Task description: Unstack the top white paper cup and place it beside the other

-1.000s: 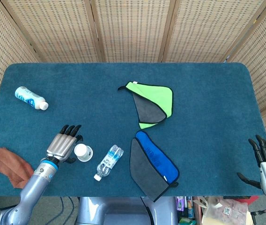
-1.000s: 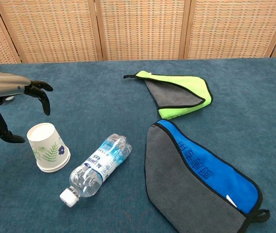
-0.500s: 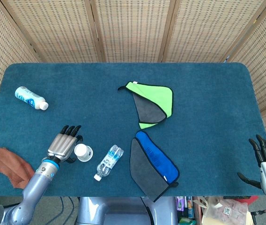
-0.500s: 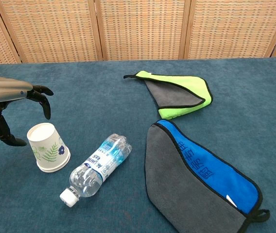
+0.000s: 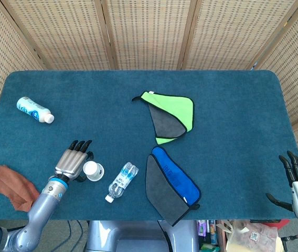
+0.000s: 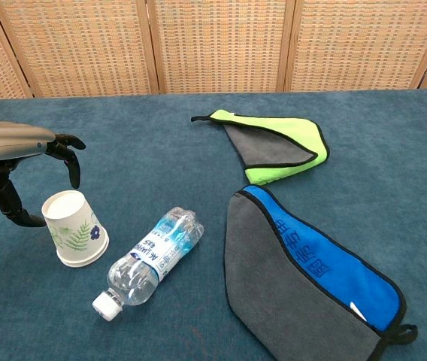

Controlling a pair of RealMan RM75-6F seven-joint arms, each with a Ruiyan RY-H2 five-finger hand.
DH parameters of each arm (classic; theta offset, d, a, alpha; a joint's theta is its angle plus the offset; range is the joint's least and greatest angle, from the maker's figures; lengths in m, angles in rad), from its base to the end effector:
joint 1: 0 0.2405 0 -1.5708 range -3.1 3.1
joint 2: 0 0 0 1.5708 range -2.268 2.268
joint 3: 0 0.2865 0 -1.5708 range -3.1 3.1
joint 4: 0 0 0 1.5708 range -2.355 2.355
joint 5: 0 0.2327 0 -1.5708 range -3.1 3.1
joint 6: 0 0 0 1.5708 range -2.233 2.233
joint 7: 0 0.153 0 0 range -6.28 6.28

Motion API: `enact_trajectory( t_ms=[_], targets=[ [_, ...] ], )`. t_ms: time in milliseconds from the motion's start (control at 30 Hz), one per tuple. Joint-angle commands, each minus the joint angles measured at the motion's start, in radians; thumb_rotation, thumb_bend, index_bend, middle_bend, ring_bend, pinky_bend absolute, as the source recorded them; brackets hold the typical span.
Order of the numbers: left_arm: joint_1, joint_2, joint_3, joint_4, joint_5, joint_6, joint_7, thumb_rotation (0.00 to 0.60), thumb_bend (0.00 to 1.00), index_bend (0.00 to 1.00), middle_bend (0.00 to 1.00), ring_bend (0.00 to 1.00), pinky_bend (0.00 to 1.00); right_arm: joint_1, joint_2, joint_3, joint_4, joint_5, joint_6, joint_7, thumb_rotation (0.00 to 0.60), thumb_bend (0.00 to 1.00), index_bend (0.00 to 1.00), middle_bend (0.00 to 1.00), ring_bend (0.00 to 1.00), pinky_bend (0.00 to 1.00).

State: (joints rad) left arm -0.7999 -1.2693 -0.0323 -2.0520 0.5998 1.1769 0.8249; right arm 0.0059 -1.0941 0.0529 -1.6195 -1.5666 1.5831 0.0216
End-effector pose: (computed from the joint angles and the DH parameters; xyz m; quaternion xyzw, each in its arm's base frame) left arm -0.1693 0.3032 0.0206 -0.7623 -0.4095 -0.1947 0.4619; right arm -0.3461 -0.1670 0.1697 0.5786 -0.3677 0.4096 0.6018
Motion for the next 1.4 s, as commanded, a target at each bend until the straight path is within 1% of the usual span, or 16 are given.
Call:
enact_trajectory(
  t_ms=[33,933,1400],
  targets=[
    [-0.003,-0.003,0.001,0.003,-0.001,0.003,-0.002,0.600,0.24,0.34,0.00,0.00,0.00,0.000,0.000,0.000,0.000,0.000,0.000,0.000,0.600,0.12,0.00,0.00,0.00,0.00],
    [-0.025,-0.010,0.023,0.003,-0.018,0.019,0.004,0.600,0.24,0.36,0.00,0.00,0.00,-0.001,0.001,0.000,0.000,0.001,0.001,0.003,0.600,0.12,0.00,0.00,0.00,0.00],
    [-0.026,-0.011,0.020,0.007,-0.012,0.027,-0.016,0.600,0.24,0.41,0.00,0.00,0.00,-0.002,0.002,0.000,0.000,-0.001,0.003,0.003,0.600,0.12,0.00,0.00,0.00,0.00]
  ],
)
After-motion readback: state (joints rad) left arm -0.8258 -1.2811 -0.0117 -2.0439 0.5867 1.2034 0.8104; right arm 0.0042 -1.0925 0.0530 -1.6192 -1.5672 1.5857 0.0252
